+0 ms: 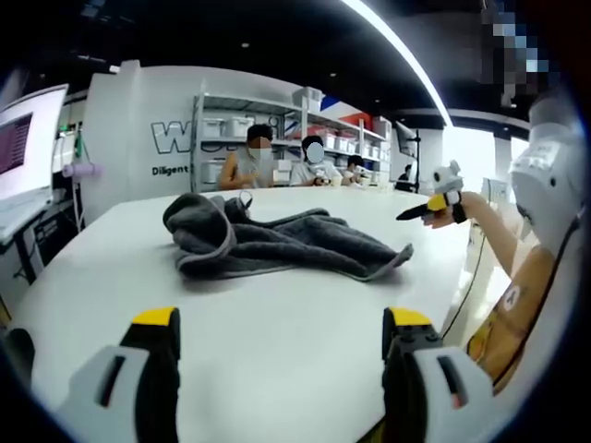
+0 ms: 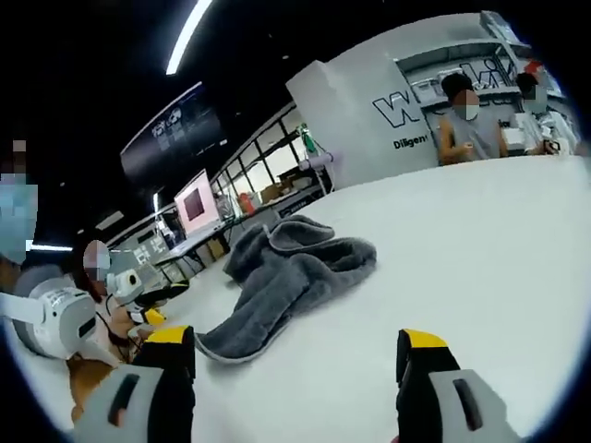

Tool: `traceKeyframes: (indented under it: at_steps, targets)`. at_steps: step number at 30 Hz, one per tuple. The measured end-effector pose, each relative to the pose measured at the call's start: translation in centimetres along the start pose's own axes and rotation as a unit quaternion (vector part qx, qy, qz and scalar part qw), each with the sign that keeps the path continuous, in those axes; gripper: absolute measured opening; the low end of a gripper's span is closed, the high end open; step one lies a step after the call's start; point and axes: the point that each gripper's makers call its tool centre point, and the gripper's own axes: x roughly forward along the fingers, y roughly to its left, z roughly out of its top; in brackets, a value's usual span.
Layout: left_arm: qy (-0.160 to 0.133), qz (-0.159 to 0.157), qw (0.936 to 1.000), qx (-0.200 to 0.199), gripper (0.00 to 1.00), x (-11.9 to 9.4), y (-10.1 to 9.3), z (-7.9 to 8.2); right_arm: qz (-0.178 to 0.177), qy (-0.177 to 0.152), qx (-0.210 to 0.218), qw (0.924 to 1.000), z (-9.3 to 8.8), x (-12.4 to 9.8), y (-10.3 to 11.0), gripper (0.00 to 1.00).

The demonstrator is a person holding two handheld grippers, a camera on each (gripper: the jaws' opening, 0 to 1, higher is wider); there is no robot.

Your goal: Fold the towel on the table until its edges align and the towel forms a compact rectangular stack.

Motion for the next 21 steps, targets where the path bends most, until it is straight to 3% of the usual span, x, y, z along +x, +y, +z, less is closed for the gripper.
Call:
traceKeyframes:
  at_steps: [12,21]
  targets:
    - [-0.004,-0.008,1.0000,-0.004,0.95,0.3,-0.1,-0.2,0.045,-0.010,0.079,0.9958,1.1,3.7,0.4,0.85]
    - [-0.006,-0.007,0.9999,-0.005,0.95,0.2,0.0,-0.2,0.065,-0.024,0.124,0.9899,2.1,6.1,0.1,0.69]
